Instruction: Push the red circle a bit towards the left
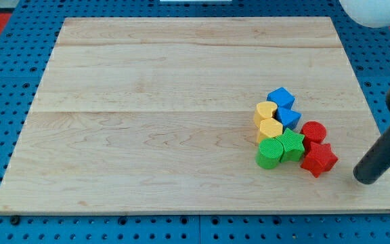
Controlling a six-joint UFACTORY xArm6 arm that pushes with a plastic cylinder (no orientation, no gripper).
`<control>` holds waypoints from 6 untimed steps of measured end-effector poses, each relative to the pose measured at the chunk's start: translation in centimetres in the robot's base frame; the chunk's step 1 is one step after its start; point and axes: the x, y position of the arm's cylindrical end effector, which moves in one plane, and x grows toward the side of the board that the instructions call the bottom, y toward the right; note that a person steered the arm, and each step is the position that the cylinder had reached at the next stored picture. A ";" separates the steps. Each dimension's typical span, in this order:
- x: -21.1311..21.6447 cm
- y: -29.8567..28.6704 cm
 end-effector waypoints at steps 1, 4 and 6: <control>-2.2 0.0; -11.2 -3.3; -6.4 -4.9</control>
